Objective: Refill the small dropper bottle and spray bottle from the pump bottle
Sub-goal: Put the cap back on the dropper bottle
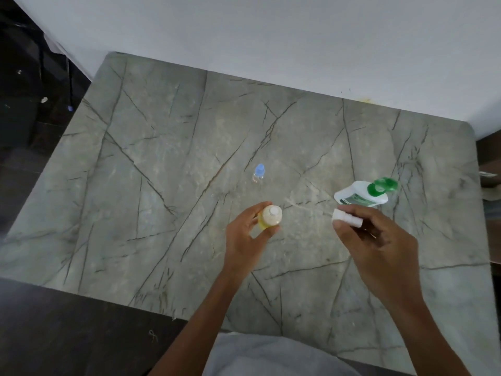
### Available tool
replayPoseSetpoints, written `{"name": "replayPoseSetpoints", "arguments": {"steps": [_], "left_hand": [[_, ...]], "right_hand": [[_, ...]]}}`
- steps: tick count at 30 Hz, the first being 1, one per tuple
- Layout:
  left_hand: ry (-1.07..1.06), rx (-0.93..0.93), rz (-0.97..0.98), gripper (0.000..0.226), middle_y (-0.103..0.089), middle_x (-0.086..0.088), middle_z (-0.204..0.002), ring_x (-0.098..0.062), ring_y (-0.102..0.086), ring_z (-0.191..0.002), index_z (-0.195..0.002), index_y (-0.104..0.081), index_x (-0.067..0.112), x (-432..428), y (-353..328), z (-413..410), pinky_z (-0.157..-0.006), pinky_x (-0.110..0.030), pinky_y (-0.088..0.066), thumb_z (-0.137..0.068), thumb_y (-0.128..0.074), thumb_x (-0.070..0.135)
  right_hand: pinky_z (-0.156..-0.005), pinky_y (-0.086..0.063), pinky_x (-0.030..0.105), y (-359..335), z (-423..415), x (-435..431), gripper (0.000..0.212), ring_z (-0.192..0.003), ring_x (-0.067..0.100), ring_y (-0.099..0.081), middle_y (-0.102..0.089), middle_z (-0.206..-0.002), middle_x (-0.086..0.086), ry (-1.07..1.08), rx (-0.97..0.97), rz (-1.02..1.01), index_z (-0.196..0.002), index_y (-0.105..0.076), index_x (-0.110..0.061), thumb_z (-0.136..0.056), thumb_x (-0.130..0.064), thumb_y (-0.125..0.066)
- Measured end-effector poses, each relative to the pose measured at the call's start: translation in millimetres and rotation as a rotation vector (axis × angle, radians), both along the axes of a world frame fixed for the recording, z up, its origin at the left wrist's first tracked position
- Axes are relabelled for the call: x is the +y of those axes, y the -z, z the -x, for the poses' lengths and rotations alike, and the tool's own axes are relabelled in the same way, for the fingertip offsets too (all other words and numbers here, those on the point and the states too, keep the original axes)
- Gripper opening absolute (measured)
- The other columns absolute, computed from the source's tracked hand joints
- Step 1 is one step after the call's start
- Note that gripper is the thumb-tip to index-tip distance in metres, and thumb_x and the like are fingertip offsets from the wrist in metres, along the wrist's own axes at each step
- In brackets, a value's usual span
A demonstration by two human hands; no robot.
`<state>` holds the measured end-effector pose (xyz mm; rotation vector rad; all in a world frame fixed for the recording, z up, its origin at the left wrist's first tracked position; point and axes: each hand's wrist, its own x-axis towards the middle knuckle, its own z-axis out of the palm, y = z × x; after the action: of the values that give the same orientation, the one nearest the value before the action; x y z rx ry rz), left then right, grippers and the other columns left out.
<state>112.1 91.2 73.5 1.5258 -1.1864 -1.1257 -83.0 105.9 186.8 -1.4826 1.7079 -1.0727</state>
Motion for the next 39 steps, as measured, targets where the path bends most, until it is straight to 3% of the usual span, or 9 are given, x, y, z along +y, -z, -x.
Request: {"name": "replayPoseSetpoints", "arguments": {"steps": [7,19,24,32,39], "left_hand": [[0.018,-0.015,0.061,0.047,-0.069,0.008,-0.115,-0.008,-0.064,-0.109,-0.119,-0.065,0.019,13.6,-8.4,23.7,-0.093,-0.028,-0.053,-0.075,-0.083,0.016],[0.040,-0.144,0.153,0.049,-0.067,0.013,-0.116,-0.006,-0.063,-0.110,-0.120,-0.063,0.027,28.6,-17.1,33.2,-0.093,-0.028,-0.053,-0.075,-0.083,0.021],[0.103,-0.244,0.223,0.049,-0.064,0.019,-0.117,0.002,-0.060,-0.109,-0.120,-0.063,0.024,33.2,-24.2,34.6,-0.093,-0.022,-0.051,-0.075,-0.082,0.023],[0.155,-0.272,0.259,0.050,-0.067,0.012,-0.119,-0.004,-0.061,-0.106,-0.121,-0.063,0.021,36.4,-26.2,37.4,-0.086,-0.030,-0.054,-0.076,-0.082,0.025],[0.155,-0.254,0.270,0.050,-0.067,0.010,-0.119,-0.004,-0.062,-0.107,-0.121,-0.063,0.020,35.9,-28.6,36.9,-0.087,-0.032,-0.055,-0.075,-0.082,0.025]], "right_hand": [[-0.062,-0.052,0.018,-11.8,11.6,15.4,0.018,-0.073,0.007,-0.064,-0.067,-0.089,-0.016,-0.123,0.124,0.159,-0.098,-0.069,-0.019,-0.080,-0.020,-0.068],[-0.058,-0.043,0.011,-8.7,22.9,18.0,0.021,-0.065,0.005,-0.057,-0.062,-0.079,-0.014,-0.256,0.292,0.201,-0.095,-0.069,-0.015,-0.082,-0.031,-0.064],[-0.058,-0.047,0.017,-9.3,19.1,11.1,0.029,-0.064,0.006,-0.057,-0.062,-0.078,-0.010,-0.337,0.333,0.135,-0.102,-0.064,-0.015,-0.077,-0.025,-0.075],[-0.065,-0.044,0.009,-4.1,13.6,-1.8,0.032,-0.070,0.002,-0.055,-0.060,-0.084,-0.011,-0.521,0.423,0.095,-0.102,-0.065,-0.017,-0.073,-0.020,-0.078],[-0.062,-0.046,0.011,-4.4,6.8,-7.4,0.030,-0.067,0.003,-0.057,-0.066,-0.087,-0.006,-0.586,0.477,0.106,-0.099,-0.068,-0.014,-0.073,-0.021,-0.079]]}}
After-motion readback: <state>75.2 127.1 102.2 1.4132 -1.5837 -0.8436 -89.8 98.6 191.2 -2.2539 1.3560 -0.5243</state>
